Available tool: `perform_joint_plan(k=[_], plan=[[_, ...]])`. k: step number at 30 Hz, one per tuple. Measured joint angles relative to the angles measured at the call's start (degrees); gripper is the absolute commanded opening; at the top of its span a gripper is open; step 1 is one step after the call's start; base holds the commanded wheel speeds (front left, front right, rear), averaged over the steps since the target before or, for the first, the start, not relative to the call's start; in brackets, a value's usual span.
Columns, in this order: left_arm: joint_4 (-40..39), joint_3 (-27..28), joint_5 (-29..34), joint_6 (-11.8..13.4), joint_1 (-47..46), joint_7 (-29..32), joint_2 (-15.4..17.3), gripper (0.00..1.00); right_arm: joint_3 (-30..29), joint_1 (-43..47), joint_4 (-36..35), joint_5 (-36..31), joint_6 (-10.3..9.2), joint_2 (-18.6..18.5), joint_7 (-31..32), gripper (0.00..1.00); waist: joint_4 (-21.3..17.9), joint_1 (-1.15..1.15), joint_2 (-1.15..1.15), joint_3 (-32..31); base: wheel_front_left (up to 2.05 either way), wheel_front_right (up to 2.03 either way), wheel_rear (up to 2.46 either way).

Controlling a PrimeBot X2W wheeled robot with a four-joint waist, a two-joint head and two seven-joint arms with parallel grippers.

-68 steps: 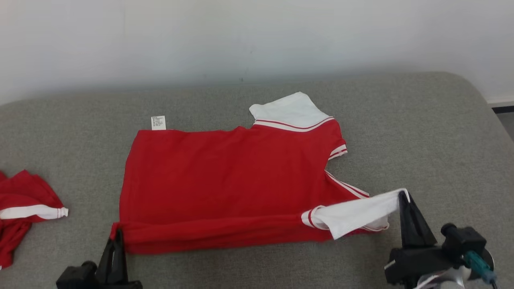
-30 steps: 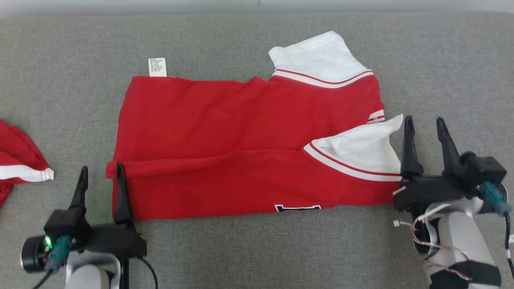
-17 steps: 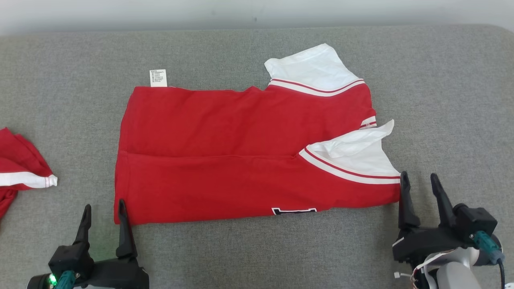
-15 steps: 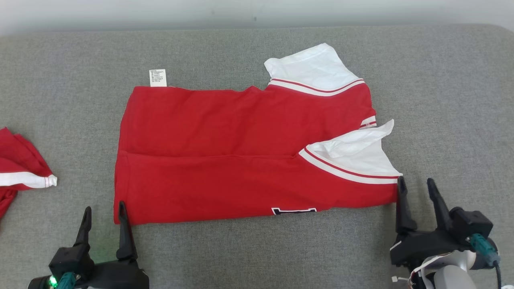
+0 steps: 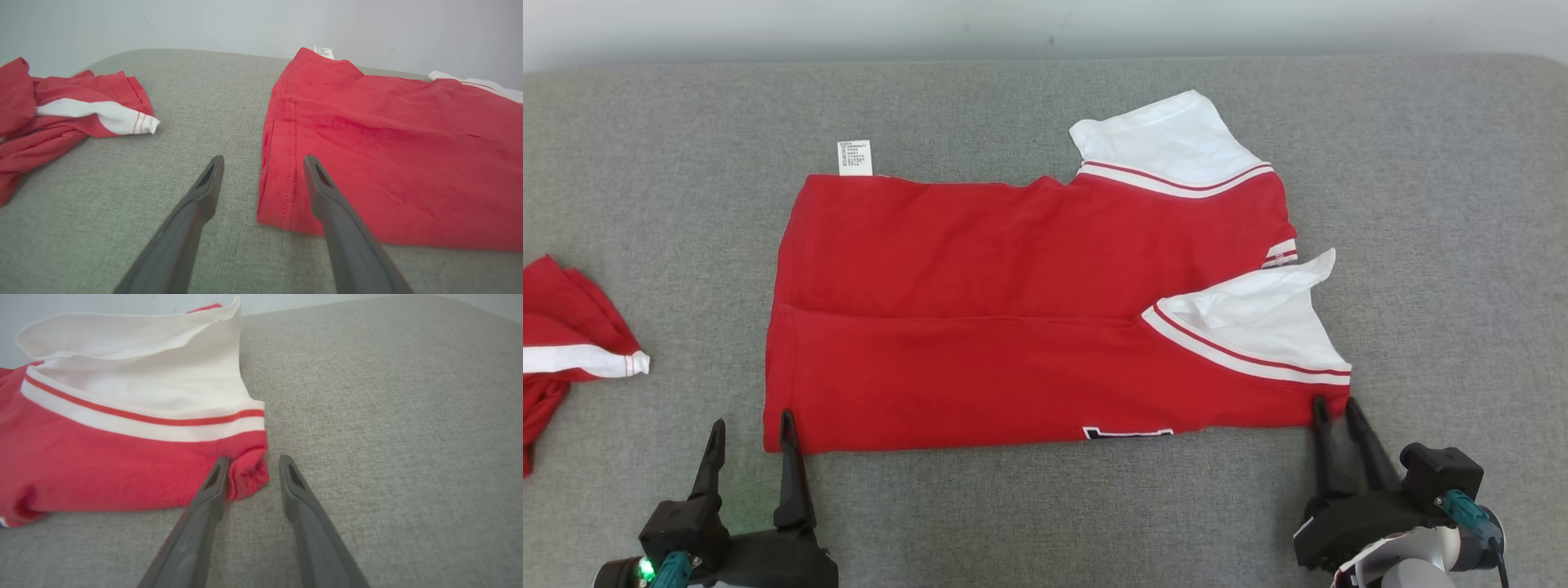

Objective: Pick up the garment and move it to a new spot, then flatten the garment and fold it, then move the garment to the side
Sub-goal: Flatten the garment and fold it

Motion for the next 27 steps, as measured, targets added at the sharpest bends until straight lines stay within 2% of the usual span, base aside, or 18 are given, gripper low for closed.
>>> perform_joint_plan(k=[10,27], plan=[[0.89,-0.21,-0.62,-0.16,-0.01,0.0,-0.02,1.0,-0.51,0.52,-1.74,-1.25,0.0,-0.81,0.04,0.0,0.16,0.01,0.0,-0.38,0.0,0.0,0.0],[3.7,-0.65,-2.29,-2.6,-1.87,0.0,-0.02,1.0,0.69,1.19,-3.85,-2.03,0.0,-1.68,0.04,0.0,-0.6,0.01,0.0,0.92,0.0,0.0,0.0]])
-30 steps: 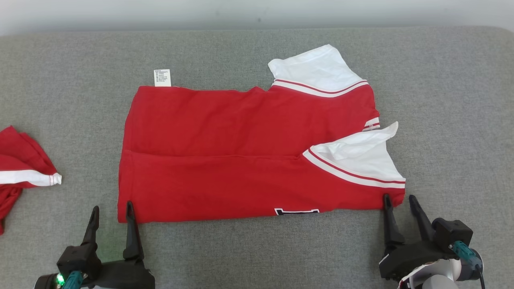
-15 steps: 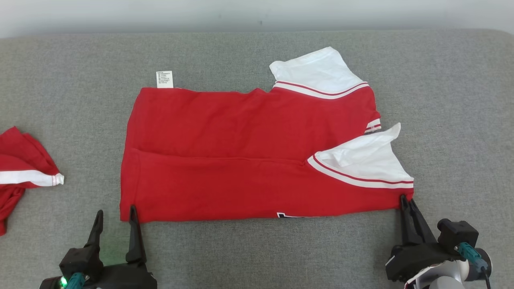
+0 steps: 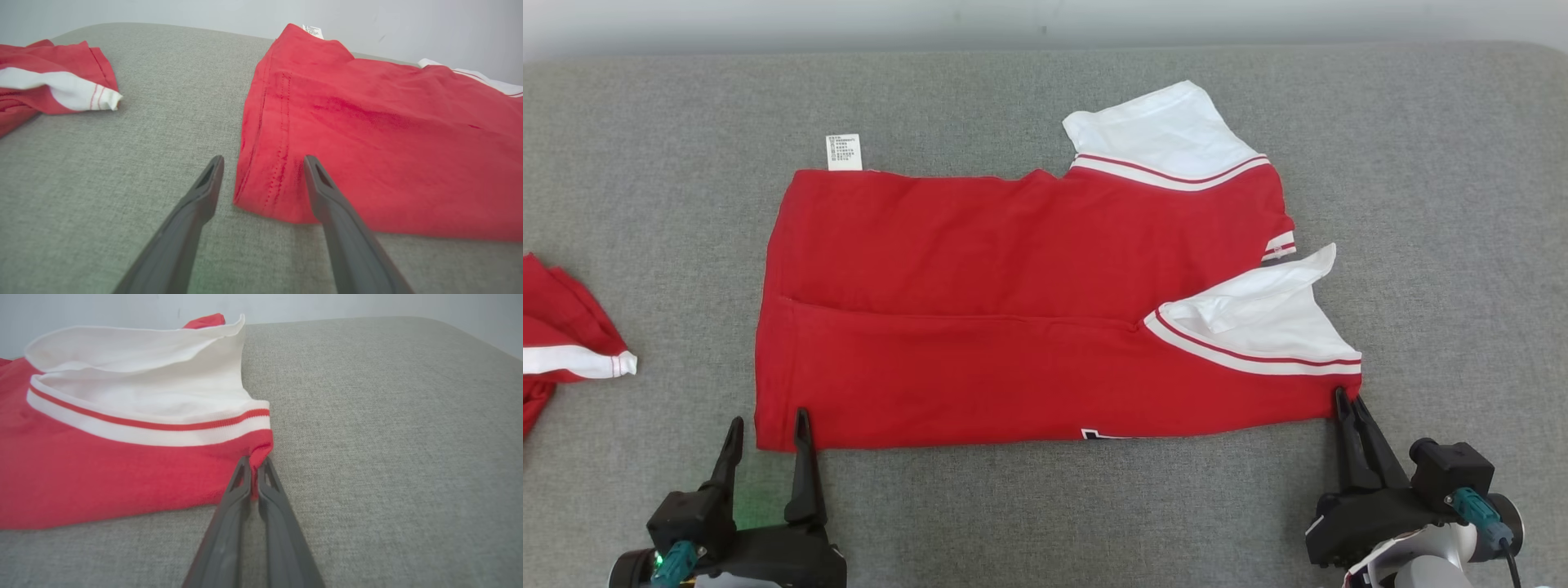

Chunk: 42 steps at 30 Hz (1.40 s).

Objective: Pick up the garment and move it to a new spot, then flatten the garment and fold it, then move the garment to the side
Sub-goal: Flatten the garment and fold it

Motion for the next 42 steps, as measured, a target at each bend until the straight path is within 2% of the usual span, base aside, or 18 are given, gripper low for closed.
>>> perform_joint_plan(k=[2,3,5,7,10,11,12,13,14,15,26,42], plan=[[-0.56,-0.02,0.01,-0.01,0.0,0.0,0.02,1.0,0.05,-0.03,-0.07,0.0,0.0,-0.07,0.0,0.0,0.0,0.0,0.0,0.08,0.0,0.0,0.0],[-0.65,-0.14,0.01,-0.03,0.01,0.0,0.02,0.85,0.04,-0.04,-0.12,0.0,0.0,-0.09,0.0,0.0,0.02,0.0,0.0,0.11,0.0,0.0,0.0],[-0.54,-0.35,0.02,-0.05,0.02,0.0,0.02,0.67,0.05,-0.05,-0.18,0.0,0.0,-0.11,-0.01,0.0,0.05,0.0,0.0,0.15,0.0,0.0,0.0],[0.38,-0.51,0.0,-0.04,0.03,0.0,0.01,0.69,0.09,-0.11,-0.25,0.0,0.0,-0.11,0.0,0.0,0.11,0.0,0.0,0.25,0.0,0.0,0.0],[1.66,-0.7,0.01,-0.08,-0.02,0.0,0.01,0.91,0.2,-0.21,-0.41,0.01,0.0,-0.12,-0.01,0.0,0.16,0.0,0.0,0.49,0.0,0.0,0.0],[1.74,-0.68,0.04,-0.11,-0.17,0.0,0.01,0.85,0.23,-0.25,-0.45,0.03,0.0,-0.12,0.0,0.0,0.18,0.0,0.0,0.59,0.0,0.0,0.0],[1.8,-0.66,0.1,-0.27,-0.35,0.0,0.02,0.61,0.26,-0.3,-0.51,0.14,0.0,-0.13,0.0,0.0,0.2,0.0,0.0,0.69,0.0,0.0,0.0],[1.87,-0.6,0.14,-0.27,-0.48,0.0,0.01,0.45,0.31,-0.34,-0.56,0.26,0.0,-0.15,-0.01,0.0,0.22,0.0,0.0,0.78,0.0,0.0,0.0],[1.9,-0.63,0.35,-0.37,-0.55,0.0,0.02,0.15,0.33,-0.37,-0.62,0.3,0.0,-0.2,-0.01,0.0,0.23,0.0,0.0,0.85,0.0,0.0,0.0],[1.9,-0.66,0.63,-0.51,-0.63,0.0,0.02,0.0,0.34,-0.4,-0.63,0.35,0.0,-0.23,-0.01,0.0,0.23,0.0,0.0,0.91,0.0,0.0,0.0],[-0.37,0.26,-0.22,-0.74,2.15,0.0,-0.01,0.0,-0.81,0.43,-1.13,0.42,0.0,0.04,0.0,0.0,0.13,0.0,0.0,-1.61,0.0,0.0,0.0],[1.77,-1.04,-0.81,-0.49,14.05,0.01,-0.18,0.0,-3.79,11.78,-2.26,0.33,0.02,1.01,0.01,0.0,-0.71,-0.01,0.0,-12.36,0.0,0.0,0.0]])
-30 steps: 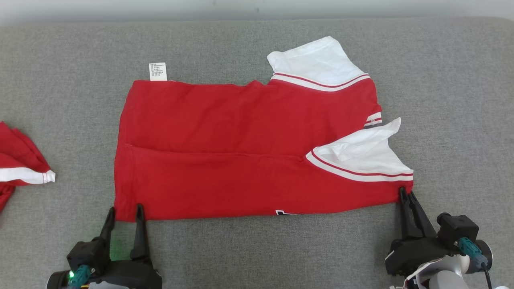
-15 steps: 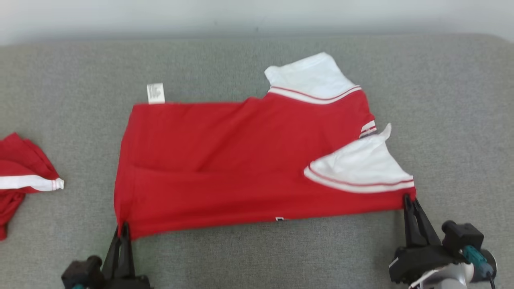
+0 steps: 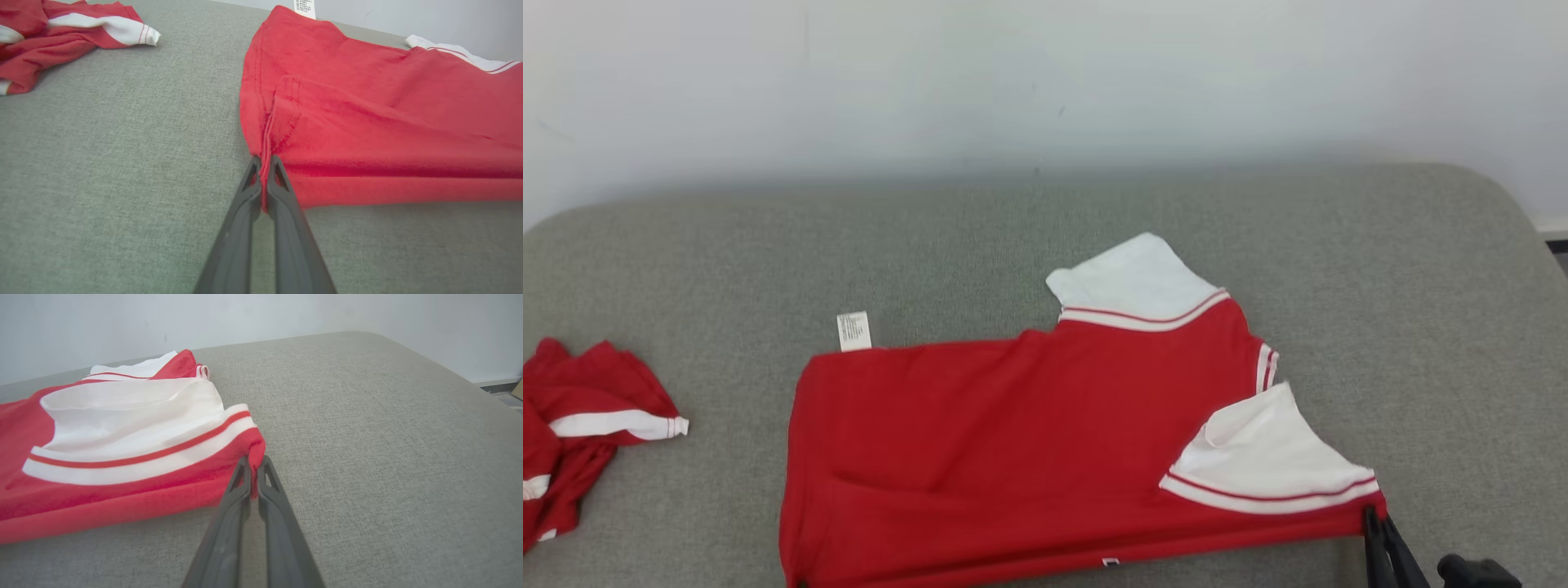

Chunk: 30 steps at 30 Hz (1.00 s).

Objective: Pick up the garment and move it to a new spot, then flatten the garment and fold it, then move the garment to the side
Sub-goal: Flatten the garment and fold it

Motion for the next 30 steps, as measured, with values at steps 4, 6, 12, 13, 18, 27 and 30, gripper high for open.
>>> perform_joint_plan(k=[4,6,12,13,18,27,30], plan=[[0.43,-0.69,0.11,0.01,2.43,0.0,0.01,0.0,-0.44,2.58,-0.08,0.0,0.0,0.23,0.01,0.0,-0.29,0.0,0.0,-2.35,0.0,0.0,0.0],[0.73,-1.16,0.24,0.02,3.55,0.0,0.01,0.0,-0.43,3.68,-0.13,0.01,0.0,0.31,0.01,0.0,-0.4,0.0,0.0,-3.26,0.0,0.0,0.0],[1.41,-2.23,0.23,0.07,5.38,0.0,0.04,0.0,-0.07,5.79,0.26,0.01,0.0,0.71,0.0,0.0,-0.5,-0.01,0.0,-4.66,0.0,0.0,0.0],[1.71,-2.49,0.22,0.07,5.55,0.0,0.05,0.0,0.07,5.86,0.44,0.02,0.0,0.75,0.0,0.0,-0.47,-0.01,0.0,-4.61,0.0,0.0,0.0],[3.28,-3.63,-0.79,0.56,5.4,0.0,0.08,1.0,-0.15,5.66,1.11,0.63,-0.02,0.93,0.0,1.0,-0.25,0.0,0.0,-4.01,0.0,0.0,0.0],[0.92,-3.22,0.84,1.59,3.72,0.0,0.15,1.0,-1.49,3.33,-2.52,0.52,-0.02,1.07,-0.01,1.0,0.41,0.0,0.0,-2.52,0.0,0.0,0.0],[-0.93,-2.47,1.79,1.66,0.99,0.0,0.18,1.0,-0.68,0.82,-3.35,0.53,-0.02,1.1,-0.01,1.0,0.68,0.01,0.0,-1.46,0.0,0.0,0.0]])
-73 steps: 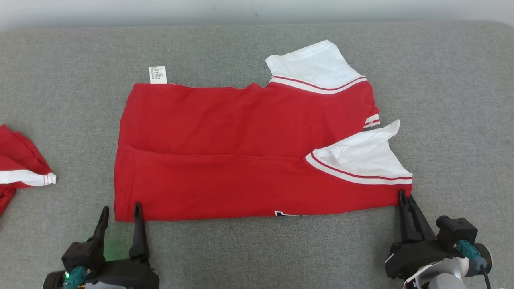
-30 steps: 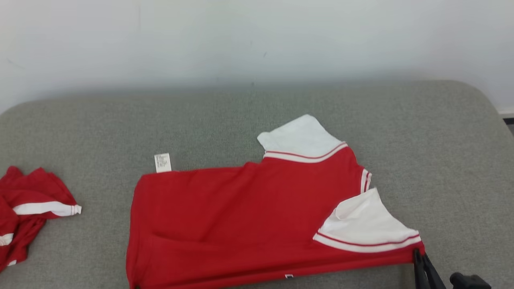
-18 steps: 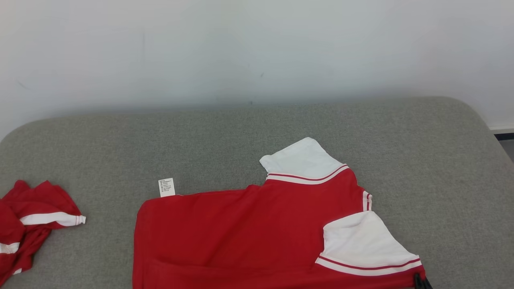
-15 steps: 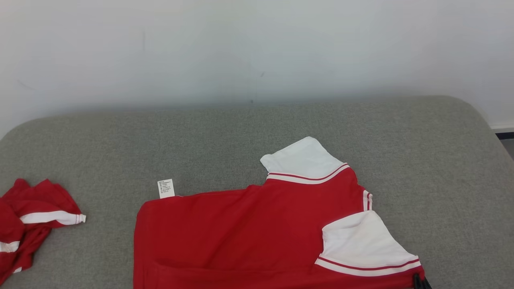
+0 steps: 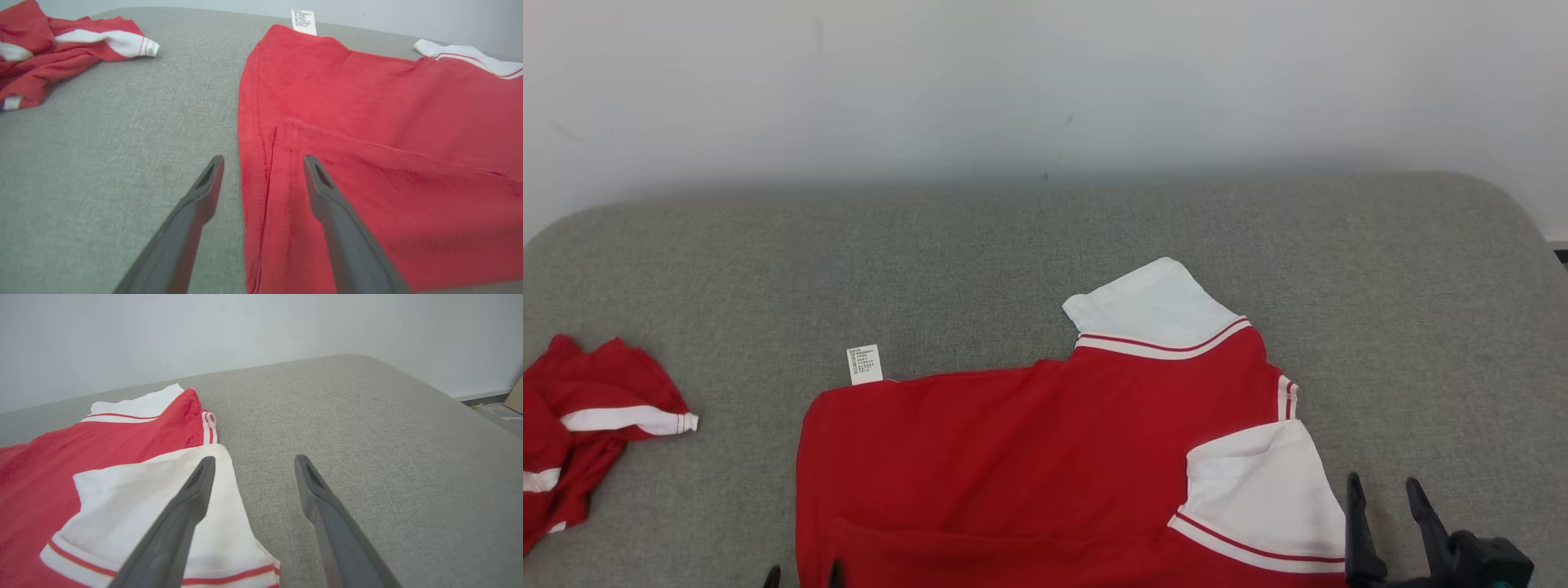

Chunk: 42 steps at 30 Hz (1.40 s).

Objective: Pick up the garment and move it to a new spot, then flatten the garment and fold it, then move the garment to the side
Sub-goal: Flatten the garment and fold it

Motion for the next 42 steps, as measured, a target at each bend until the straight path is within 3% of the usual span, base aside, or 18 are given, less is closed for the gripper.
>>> perform_joint_plan(k=[7,14,25,42], plan=[[-0.18,0.76,3.05,-1.23,-9.81,0.0,-0.03,1.0,3.1,-7.94,-0.2,0.04,0.0,0.15,0.0,1.0,0.91,0.01,0.01,3.66,0.0,0.0,0.0],[5.63,2.2,3.89,-2.67,-19.2,0.0,1.12,1.0,5.45,-14.03,0.35,-0.03,0.0,0.19,0.0,1.0,1.79,0.02,0.01,7.46,0.0,0.0,0.0],[15.42,2.87,4.98,-2.94,-27.76,0.0,4.36,1.0,7.09,-15.65,0.01,0.32,0.0,0.21,0.0,1.0,1.28,0.01,0.01,10.49,0.0,0.0,0.0],[24.5,-1.56,8.23,-2.36,-34.85,0.0,3.93,1.0,7.1,-16.41,0.24,0.25,0.0,0.19,0.0,1.0,0.66,0.0,0.01,12.26,0.0,0.0,0.0]])
